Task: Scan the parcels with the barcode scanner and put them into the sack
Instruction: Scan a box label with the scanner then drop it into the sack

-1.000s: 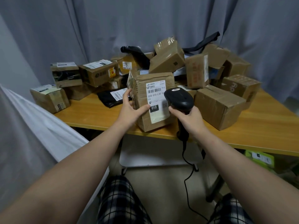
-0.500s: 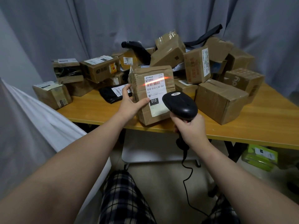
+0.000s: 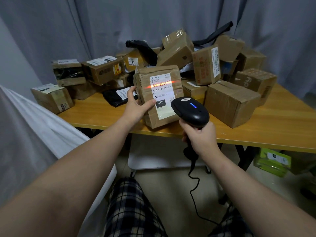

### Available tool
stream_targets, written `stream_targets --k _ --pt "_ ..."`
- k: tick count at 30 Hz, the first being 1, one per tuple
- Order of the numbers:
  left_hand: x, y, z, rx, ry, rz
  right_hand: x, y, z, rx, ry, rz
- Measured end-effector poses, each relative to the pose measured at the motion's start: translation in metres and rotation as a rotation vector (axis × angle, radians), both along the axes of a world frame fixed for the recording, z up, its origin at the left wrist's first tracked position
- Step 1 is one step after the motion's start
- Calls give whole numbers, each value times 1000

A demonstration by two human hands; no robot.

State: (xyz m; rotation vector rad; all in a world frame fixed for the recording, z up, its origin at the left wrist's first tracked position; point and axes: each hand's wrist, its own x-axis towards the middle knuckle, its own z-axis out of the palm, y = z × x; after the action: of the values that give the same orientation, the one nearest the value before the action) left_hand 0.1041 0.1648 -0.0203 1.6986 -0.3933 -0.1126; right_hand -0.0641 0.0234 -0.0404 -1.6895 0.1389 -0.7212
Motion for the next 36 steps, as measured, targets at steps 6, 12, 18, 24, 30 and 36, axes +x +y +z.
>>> stream_targets --k 6,12,18,24,30,36 --pt "-16 5 -3 -5 -123 13 5 4 5 -13 -20 32" --pt "-49 45 1 -76 -247 86 20 31 17 -24 -61 119" --pt "-82 130 -22 -112 -188 260 47 100 9 -22 75 356" --pt "-96 234 -70 -25 -28 541 85 194 -24 -66 325 615" --pt "-88 316 -102 469 -29 790 125 257 -59 -340 483 650" --pt "-37 332 -153 1069 156 614 155 269 -104 -643 572 584"
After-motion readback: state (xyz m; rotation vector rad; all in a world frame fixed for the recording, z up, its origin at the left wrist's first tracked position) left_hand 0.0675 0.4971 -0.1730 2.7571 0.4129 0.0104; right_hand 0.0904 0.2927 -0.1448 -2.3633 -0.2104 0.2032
